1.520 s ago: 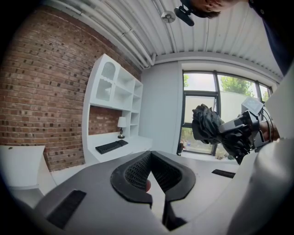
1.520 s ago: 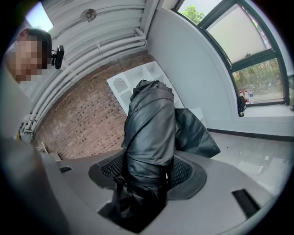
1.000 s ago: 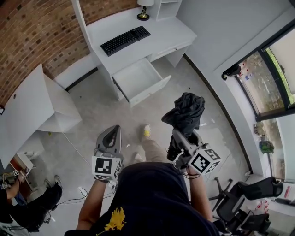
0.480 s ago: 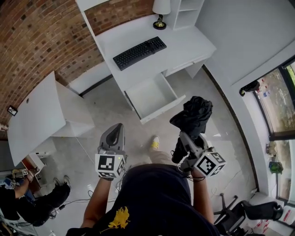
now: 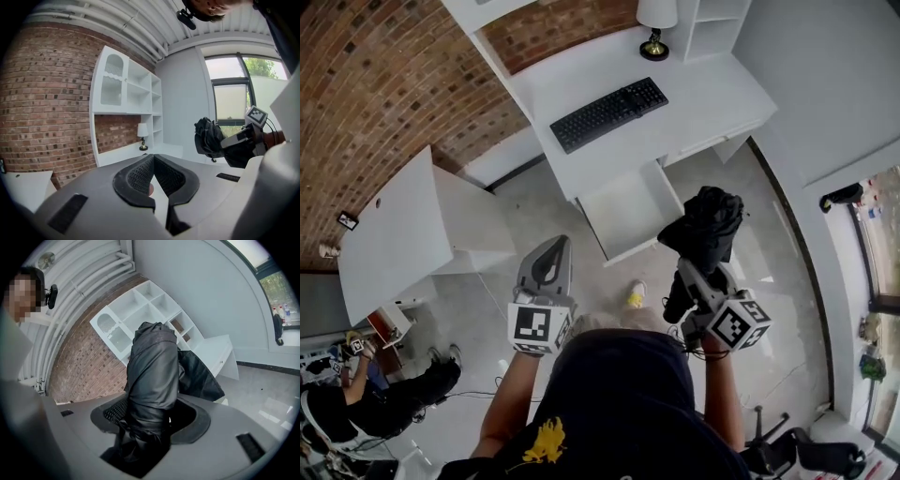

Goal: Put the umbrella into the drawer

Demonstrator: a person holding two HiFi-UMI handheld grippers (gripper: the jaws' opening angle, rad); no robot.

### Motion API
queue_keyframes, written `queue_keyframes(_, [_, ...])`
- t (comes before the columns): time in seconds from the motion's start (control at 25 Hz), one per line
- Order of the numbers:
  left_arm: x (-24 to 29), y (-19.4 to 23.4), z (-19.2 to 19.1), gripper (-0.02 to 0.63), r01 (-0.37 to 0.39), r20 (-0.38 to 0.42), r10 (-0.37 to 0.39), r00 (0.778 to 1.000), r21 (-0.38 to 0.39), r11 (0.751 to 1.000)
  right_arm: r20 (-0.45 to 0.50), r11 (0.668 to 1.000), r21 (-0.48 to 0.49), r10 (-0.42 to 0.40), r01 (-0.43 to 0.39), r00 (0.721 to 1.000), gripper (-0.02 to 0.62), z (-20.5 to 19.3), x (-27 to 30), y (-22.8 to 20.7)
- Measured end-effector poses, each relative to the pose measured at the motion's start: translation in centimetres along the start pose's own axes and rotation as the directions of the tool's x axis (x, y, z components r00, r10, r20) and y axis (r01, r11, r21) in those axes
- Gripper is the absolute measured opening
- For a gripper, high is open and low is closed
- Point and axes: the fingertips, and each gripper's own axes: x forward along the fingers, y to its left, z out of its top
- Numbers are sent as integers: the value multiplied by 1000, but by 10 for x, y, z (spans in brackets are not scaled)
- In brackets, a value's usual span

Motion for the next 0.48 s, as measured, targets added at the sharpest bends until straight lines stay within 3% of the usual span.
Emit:
queue_keyframes(0.2, [23, 16, -2, 17, 16, -26, -16, 1000, 7, 1000, -31, 1000, 15, -15, 15, 999, 245, 3, 32, -4])
queue_keyframes(0.36, [35, 32, -14, 17, 46, -31, -47, 998, -52, 998, -78, 999, 19, -46, 48, 996, 245, -9, 51, -1])
queue_keyframes(0.48, [47, 41, -17, 17, 78, -25, -80, 997, -61, 995, -63, 996, 15, -90, 91, 994, 244, -6, 57, -1])
